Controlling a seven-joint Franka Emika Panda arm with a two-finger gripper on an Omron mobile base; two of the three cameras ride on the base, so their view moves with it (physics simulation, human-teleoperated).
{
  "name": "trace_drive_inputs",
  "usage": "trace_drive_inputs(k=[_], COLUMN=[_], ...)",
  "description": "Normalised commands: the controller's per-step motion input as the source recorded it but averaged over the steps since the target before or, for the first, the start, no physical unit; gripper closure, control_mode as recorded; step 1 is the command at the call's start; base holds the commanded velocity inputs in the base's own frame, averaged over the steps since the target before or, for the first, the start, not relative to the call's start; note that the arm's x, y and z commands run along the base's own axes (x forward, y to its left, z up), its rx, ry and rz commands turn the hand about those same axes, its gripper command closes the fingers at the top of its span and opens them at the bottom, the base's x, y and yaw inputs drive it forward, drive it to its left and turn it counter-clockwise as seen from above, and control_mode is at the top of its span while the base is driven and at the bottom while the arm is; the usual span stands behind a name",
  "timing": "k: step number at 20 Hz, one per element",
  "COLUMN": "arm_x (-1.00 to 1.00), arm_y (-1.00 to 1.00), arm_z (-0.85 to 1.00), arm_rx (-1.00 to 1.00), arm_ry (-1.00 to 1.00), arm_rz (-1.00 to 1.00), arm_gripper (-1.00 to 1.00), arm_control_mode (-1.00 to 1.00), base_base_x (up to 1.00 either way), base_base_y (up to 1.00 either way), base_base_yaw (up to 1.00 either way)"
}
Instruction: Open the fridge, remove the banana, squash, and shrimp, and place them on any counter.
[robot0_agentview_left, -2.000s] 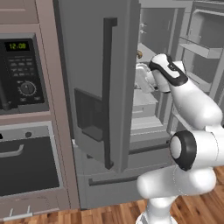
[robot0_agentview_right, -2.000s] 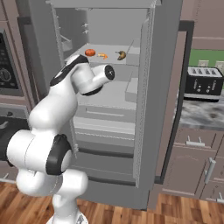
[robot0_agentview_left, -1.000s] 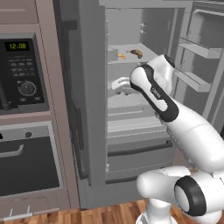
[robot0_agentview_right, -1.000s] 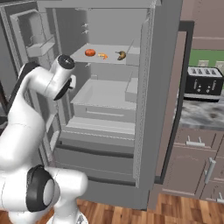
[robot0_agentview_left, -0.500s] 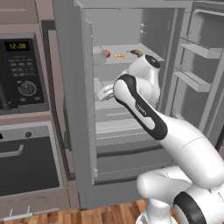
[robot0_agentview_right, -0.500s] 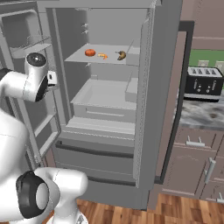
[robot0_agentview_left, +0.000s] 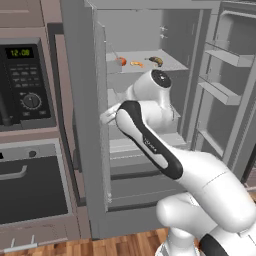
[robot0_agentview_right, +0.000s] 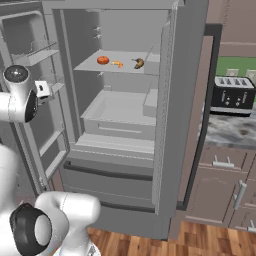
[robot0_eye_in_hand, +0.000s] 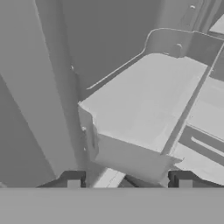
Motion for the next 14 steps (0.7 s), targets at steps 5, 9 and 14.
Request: trace_drive_inputs(k=[5,9,14], arm_x=[-1.0,-0.83,-0.56], arm_y=[-0.31,-0.4,-0.51], arm_z=[0.53,0.71,0.12], arm_rx=[0.0,0.0,0.0], arm_ry=[0.0,0.06,0.02], arm_rz=[-0.03,-0.22,-0.43], arm_gripper=[-1.0,-1.0,-1.0], arm_control_mode=[-1.0,-1.0,-1.0], base_base_x=[0.0,0.0,0.0], base_base_y=[0.0,0.0,0.0], base_base_yaw=[0.0,0.0,0.0])
